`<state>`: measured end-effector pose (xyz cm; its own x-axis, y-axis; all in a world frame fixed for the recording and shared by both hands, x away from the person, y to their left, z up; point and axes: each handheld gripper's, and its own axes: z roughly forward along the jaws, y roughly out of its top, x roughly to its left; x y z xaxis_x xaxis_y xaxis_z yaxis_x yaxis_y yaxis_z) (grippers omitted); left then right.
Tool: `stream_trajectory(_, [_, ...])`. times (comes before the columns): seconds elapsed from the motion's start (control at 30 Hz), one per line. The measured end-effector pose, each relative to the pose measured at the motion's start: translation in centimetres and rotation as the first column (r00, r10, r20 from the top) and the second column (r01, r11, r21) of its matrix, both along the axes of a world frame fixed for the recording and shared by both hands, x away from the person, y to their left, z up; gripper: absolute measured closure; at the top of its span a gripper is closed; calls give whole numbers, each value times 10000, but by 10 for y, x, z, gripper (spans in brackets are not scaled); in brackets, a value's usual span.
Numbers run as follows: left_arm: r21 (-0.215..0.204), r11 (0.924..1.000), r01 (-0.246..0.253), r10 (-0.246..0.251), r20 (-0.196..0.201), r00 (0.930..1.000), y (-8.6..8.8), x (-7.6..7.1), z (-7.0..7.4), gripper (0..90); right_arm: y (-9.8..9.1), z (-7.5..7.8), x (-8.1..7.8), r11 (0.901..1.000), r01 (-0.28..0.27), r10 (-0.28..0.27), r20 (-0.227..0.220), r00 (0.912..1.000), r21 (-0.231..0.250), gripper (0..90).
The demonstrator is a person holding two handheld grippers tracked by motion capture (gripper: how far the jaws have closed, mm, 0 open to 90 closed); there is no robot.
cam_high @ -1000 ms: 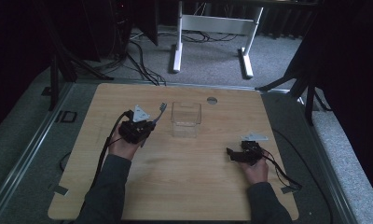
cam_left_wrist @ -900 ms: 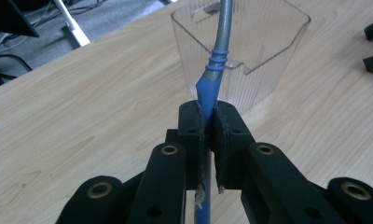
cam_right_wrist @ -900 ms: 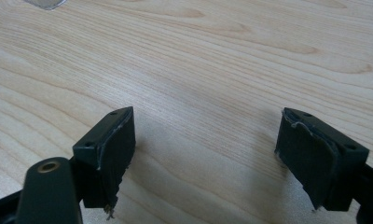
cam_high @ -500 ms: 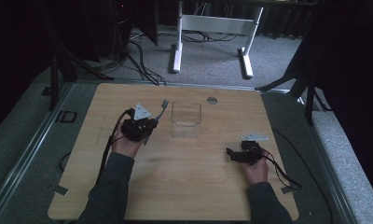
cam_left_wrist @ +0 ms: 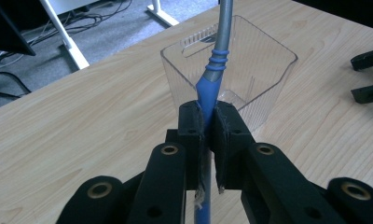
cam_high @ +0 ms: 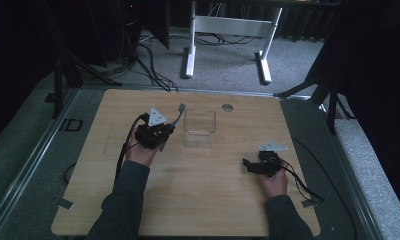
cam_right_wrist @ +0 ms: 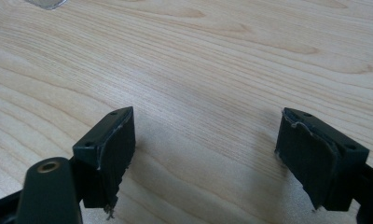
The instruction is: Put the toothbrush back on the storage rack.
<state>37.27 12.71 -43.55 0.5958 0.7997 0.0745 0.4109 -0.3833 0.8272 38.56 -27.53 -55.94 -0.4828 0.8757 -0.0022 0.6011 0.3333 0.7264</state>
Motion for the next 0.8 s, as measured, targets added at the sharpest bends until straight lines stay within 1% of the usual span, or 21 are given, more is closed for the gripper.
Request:
stream_trajectory(0.2, [-109,9999,113,-111,136,9998,-3,2,3,823,0,0,0,10000,-3,3,-2,10000,-1,193])
stream_trajectory(0.37, [-229,9997,94,-90,181,9998,-4,4,4,823,0,0,0,10000,-13,13,1,10000,2,193])
stream_trajectory(0.4, [-190,9997,119,-115,205,9997,-4,5,5,823,0,0,0,10000,-11,11,-1,10000,-1,192])
stream_trajectory(0.63, [-509,9986,125,-114,216,9997,-6,9,8,823,0,0,0,10000,-27,27,5,10000,1,193])
stream_trajectory(0.8, [-539,9984,182,-167,287,9994,-8,11,11,822,0,0,0,10000,-24,24,4,10000,3,193])
